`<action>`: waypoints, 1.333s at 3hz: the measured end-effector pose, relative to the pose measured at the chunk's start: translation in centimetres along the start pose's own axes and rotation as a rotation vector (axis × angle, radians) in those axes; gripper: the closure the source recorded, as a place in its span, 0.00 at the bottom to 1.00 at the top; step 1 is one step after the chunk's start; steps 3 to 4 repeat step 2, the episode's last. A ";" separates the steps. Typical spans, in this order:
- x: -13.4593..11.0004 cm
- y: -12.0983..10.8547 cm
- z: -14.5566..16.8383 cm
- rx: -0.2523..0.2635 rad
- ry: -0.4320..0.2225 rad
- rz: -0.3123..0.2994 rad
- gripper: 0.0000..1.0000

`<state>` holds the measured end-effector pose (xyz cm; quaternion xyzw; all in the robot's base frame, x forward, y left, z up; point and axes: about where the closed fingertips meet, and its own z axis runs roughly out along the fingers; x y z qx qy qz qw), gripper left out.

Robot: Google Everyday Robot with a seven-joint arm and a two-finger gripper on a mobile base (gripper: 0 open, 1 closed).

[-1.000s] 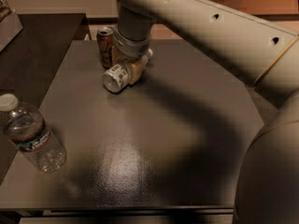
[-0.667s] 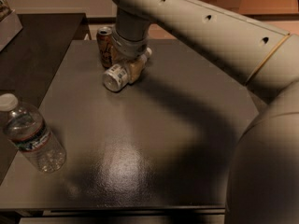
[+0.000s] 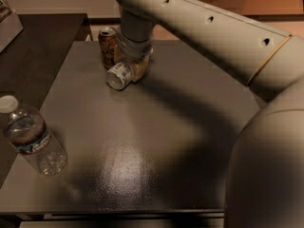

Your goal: Move blue plastic bottle near orange can

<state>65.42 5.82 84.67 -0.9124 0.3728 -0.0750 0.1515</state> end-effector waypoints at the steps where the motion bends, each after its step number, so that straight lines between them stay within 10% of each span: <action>1: 0.0 0.0 0.2 -0.002 -0.001 -0.001 0.00; 4: 0.0 0.0 0.2 -0.002 -0.001 -0.001 0.00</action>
Offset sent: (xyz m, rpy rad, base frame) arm 0.0000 0.0003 -0.0016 -0.0010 0.0020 0.0007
